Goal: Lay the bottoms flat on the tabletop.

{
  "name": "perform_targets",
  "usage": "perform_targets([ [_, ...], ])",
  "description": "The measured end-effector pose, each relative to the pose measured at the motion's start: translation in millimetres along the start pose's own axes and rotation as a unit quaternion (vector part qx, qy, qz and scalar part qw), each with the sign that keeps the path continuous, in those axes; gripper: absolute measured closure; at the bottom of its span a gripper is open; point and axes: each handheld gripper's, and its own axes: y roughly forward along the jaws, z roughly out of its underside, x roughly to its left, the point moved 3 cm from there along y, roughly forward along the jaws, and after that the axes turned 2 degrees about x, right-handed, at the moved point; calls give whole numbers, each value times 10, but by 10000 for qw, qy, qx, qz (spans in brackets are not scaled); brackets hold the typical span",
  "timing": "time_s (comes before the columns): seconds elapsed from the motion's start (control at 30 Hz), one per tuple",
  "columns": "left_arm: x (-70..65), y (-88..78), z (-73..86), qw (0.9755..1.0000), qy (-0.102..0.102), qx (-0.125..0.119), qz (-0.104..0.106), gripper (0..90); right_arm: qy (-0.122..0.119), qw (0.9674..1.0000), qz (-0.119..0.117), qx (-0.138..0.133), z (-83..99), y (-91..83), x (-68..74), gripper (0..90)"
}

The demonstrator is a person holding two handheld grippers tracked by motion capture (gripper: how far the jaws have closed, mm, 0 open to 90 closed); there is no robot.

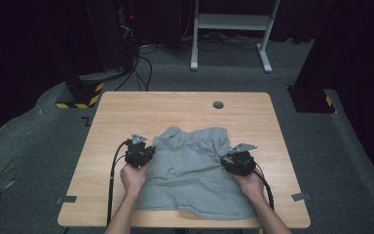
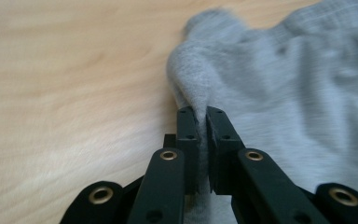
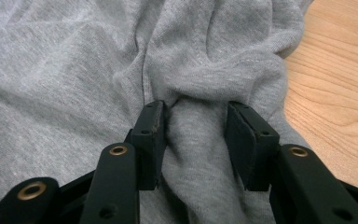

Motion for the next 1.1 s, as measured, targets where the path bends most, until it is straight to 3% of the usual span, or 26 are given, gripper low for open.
perform_targets([
  [0.07,-175,-84,-62,9993,292,-111,209,848,18,10000,-4,-22,2,3,-1,572],
  [0.1,-175,-84,-62,9993,292,-111,209,847,18,10000,-4,-22,2,3,-1,572],
  [0.13,-401,-138,-93,9968,577,-140,535,846,38,10000,-7,-58,7,8,-3,569],
  [0.17,-401,-138,-93,9968,577,-140,535,845,38,10000,-7,-58,7,8,-3,569],
  [0.2,-538,-125,-75,9941,806,7,728,845,50,9999,-5,-89,12,10,-4,568],
  [0.23,-725,-60,0,9886,1215,362,814,829,74,9999,4,-145,28,9,1,567],
  [0.27,-725,-60,0,9886,1215,362,814,811,64,9998,9,-177,33,10,1,567],
  [0.3,-860,35,112,9810,1608,732,797,784,81,9997,26,-210,41,11,5,567],
  [0.33,-905,93,179,9765,1768,944,790,755,72,9997,29,-247,48,13,5,567],
  [0.37,-909,114,206,9755,1799,997,779,709,83,9995,39,-305,60,15,8,567],
  [0.4,-909,114,206,9755,1799,997,779,673,84,9993,32,-354,70,17,6,567],
  [0.43,-893,108,208,9773,1704,967,809,642,62,9993,42,-365,70,18,7,567],
  [0.47,-865,80,189,9805,1543,895,825,642,62,9993,42,-365,70,18,7,567],
  [0.5,-780,-16,123,9855,1345,655,797,585,49,9993,55,-356,70,17,10,567],
  [0.57,-701,-120,54,9896,1163,454,716,546,55,9993,50,-356,70,17,8,567],
  [0.6,-701,-120,54,9896,1163,454,716,519,61,9993,52,-356,70,17,10,567],
  [0.63,-664,-153,25,9910,1104,389,648,519,61,9993,52,-356,70,17,10,567],
  [0.67,-591,-145,-13,9929,996,377,527,460,56,9993,55,-361,70,17,10,567],
  [0.77,-478,6,-44,9949,806,579,148,424,21,9993,71,-376,70,18,9,566],
  [0.87,-419,160,-63,9958,618,679,18,424,26,9993,78,-377,72,17,13,566],
  [0.9,-412,210,-62,9949,647,776,-13,469,12,9992,78,-380,71,17,11,567],
  [1.0,-387,282,-50,9936,642,924,38,789,17,9992,73,-382,70,18,10,576],
  [1.03,-338,292,-47,9933,622,969,-54,835,-10,9994,25,-357,72,6,8,704],
  [1.1,-203,244,-63,9928,579,942,-466,843,-148,9994,84,-286,62,-10,-18,772],
])
